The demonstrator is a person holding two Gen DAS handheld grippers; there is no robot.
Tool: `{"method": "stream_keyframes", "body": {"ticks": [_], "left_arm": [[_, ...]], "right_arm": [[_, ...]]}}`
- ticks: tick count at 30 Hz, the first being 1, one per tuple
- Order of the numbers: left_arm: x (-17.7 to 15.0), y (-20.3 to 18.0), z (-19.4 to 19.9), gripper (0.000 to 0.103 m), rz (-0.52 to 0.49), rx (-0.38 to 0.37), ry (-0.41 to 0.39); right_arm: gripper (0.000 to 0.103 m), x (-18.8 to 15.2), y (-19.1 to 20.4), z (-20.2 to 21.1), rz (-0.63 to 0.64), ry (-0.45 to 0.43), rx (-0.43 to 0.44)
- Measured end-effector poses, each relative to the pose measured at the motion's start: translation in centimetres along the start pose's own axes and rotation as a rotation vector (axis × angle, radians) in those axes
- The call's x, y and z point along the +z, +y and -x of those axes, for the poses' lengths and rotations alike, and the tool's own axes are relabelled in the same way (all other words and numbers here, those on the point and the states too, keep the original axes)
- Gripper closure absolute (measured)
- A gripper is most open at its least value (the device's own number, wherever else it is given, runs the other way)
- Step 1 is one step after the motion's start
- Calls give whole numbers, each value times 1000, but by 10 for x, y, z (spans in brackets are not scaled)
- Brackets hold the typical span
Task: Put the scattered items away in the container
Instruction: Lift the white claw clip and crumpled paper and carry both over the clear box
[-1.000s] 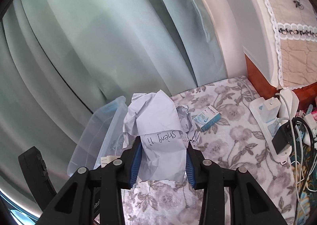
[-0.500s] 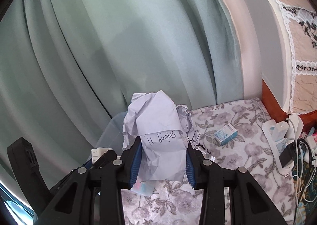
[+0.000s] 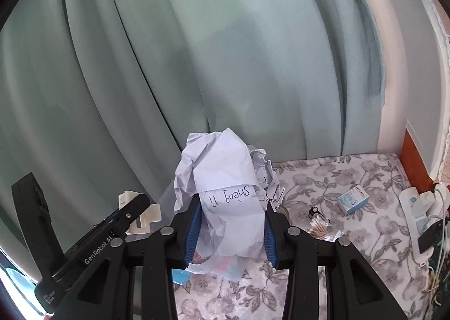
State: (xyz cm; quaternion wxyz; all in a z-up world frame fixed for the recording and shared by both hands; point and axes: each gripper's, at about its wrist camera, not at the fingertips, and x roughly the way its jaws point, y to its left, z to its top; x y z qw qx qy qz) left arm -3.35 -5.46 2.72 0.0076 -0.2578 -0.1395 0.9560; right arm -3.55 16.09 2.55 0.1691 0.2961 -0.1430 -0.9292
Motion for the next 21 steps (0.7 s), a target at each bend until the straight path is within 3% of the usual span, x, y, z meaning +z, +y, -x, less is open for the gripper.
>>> {"method": "stream_keyframes", "body": {"ticks": [21], "left_arm": [[-12, 57, -31, 70, 83, 81, 82]], "right_arm": [[61, -21, 35, -87, 64, 192, 75]]}}
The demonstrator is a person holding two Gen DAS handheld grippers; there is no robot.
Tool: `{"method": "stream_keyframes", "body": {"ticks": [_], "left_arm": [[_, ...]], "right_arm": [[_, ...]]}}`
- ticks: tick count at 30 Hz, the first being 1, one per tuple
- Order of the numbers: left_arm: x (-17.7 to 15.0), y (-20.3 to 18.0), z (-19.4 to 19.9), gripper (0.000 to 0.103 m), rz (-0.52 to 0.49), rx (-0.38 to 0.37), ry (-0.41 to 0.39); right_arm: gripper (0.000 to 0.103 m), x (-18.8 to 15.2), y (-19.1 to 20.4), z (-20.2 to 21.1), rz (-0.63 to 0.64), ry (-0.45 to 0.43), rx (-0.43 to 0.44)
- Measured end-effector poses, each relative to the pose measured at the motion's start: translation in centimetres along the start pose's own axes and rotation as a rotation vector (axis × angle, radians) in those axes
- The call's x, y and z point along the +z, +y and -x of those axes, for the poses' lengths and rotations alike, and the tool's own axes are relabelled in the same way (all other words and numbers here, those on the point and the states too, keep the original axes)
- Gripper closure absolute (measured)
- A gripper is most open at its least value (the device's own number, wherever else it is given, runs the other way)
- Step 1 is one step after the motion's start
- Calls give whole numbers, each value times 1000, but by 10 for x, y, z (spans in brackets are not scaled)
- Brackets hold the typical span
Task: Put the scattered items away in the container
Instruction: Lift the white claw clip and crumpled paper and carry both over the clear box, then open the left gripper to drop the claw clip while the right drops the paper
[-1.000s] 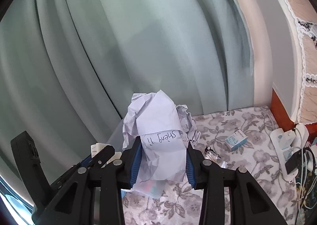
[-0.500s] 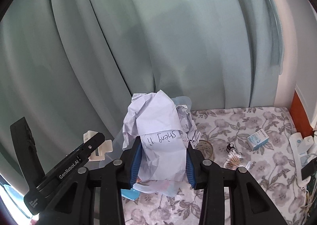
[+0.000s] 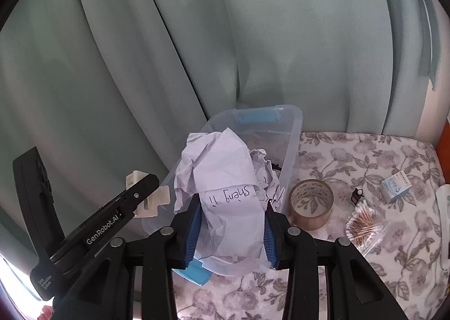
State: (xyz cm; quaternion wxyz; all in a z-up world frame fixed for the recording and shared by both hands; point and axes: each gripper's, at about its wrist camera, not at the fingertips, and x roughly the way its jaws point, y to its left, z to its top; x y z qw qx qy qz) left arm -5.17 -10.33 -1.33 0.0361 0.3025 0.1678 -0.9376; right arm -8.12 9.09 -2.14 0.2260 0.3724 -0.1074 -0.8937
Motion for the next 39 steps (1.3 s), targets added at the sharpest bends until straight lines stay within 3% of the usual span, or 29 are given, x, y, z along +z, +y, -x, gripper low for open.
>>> {"method": "stream_keyframes", "body": {"ticks": [18, 30, 33, 34, 39], "left_arm": [[-6, 18, -33, 70, 18, 22, 62], [-2, 17, -34, 70, 17, 22, 55], [-2, 18, -32, 66, 28, 22, 60], [-2, 18, -32, 59, 31, 23, 61], [-1, 16, -26, 47, 30, 27, 54]], "right_arm": [[59, -7, 2, -42, 3, 108, 19], [58, -7, 9, -42, 5, 126, -5], [48, -7, 9, -40, -2, 123, -18], [43, -7, 9, -39, -7, 119, -19], [39, -5, 6, -35, -15, 104, -21]]}}
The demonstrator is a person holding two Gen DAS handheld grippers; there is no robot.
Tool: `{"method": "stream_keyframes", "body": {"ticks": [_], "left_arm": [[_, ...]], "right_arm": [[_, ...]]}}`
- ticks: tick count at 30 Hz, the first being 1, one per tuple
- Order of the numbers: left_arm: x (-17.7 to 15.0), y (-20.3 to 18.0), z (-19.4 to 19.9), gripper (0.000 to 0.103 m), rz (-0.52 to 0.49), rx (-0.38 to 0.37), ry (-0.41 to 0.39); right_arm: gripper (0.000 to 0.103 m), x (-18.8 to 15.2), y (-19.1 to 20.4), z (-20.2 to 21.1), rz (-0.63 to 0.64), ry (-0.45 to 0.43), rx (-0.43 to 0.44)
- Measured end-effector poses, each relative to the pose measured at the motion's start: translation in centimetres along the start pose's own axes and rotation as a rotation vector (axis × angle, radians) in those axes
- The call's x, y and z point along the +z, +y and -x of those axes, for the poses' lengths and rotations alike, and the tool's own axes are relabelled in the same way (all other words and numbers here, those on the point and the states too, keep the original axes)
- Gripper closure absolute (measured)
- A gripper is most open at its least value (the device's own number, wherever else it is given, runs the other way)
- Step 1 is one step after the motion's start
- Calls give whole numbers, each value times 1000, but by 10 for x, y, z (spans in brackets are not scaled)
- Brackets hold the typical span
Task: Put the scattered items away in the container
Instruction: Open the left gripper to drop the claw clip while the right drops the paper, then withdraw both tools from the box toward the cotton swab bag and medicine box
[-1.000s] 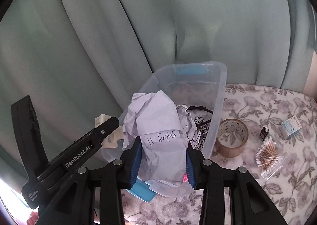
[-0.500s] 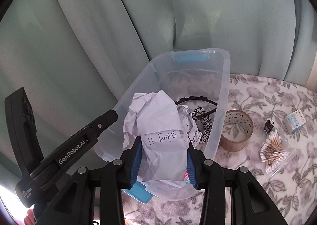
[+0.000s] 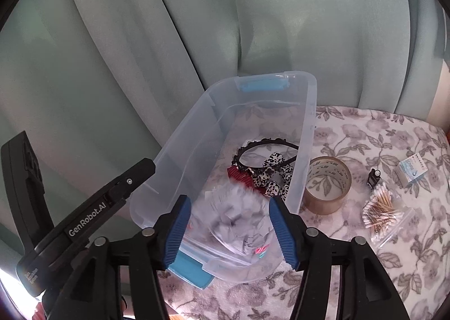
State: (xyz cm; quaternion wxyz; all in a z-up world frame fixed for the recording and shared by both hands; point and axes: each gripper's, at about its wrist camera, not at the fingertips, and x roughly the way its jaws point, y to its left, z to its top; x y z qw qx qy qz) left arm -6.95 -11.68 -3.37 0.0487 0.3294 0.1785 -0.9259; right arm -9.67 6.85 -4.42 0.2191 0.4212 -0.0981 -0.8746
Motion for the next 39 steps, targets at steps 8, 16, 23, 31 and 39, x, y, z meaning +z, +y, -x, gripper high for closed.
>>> {"method": "stream_keyframes", "body": {"ticks": [8, 16, 23, 31, 39], "left_arm": [[0, -18, 17, 40, -34, -12, -21], [-3, -33, 46, 31, -88, -25, -60], [-9, -59, 71, 26, -149, -21, -95], [-25, -93, 97, 19, -221, -25, -128], [-47, -131, 115, 15, -309, -32, -151]], "right_arm": [[37, -4, 0, 18, -5, -31, 8], [23, -12, -4, 51, -23, -101, 22], [11, -25, -13, 85, -23, -157, 23], [0, -37, -39, 126, -59, -230, 20], [0, -53, -73, 167, -102, -327, -36]]}}
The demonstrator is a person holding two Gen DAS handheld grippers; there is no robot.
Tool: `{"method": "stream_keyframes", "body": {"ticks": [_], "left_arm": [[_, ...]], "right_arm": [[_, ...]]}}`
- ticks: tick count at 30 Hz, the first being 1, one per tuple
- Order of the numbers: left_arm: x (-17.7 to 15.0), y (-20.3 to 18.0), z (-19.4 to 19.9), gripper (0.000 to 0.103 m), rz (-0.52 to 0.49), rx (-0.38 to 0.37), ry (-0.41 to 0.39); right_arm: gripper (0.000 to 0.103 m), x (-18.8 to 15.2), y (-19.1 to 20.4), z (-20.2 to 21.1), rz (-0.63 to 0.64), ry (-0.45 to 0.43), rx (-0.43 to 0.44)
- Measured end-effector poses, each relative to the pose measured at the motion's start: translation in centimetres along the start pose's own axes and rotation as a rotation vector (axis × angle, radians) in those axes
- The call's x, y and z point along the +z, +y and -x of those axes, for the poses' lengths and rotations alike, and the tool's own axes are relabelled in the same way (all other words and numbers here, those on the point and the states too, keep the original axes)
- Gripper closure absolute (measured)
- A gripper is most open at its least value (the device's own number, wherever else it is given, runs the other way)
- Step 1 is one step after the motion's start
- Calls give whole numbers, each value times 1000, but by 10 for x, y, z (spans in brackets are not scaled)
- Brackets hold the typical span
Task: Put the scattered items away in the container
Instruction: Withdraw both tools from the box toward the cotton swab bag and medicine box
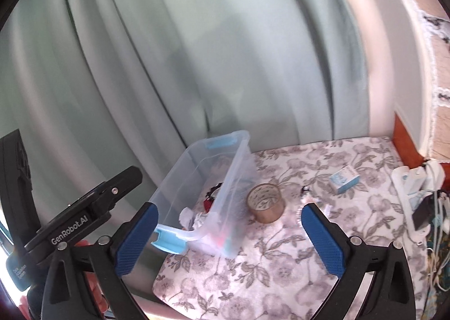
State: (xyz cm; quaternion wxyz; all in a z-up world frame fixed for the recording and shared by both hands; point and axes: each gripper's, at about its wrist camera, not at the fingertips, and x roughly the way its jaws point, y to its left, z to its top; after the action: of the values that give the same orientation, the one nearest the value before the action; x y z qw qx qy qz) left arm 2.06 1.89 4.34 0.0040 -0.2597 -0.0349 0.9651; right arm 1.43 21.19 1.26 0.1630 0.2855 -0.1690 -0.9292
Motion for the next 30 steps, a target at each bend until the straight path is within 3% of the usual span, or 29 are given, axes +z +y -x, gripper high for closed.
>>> {"method": "stream_keyframes", "body": {"ticks": [8, 13, 24, 30], "left_arm": [[-3, -46, -1, 4, -77, -48, -18], [-9, -68, -16, 0, -87, -107, 16], [-32, -93, -70, 0, -67, -175, 130], [-51, -95, -110, 0, -59, -198, 203]], "right_arm": [[0, 0, -46, 27, -38, -51, -99], [0, -3, -74, 36, -72, -69, -136], [0, -12, -115, 11, -103, -18, -162], [0, -20, -135, -15, -122, 63, -147]]}}
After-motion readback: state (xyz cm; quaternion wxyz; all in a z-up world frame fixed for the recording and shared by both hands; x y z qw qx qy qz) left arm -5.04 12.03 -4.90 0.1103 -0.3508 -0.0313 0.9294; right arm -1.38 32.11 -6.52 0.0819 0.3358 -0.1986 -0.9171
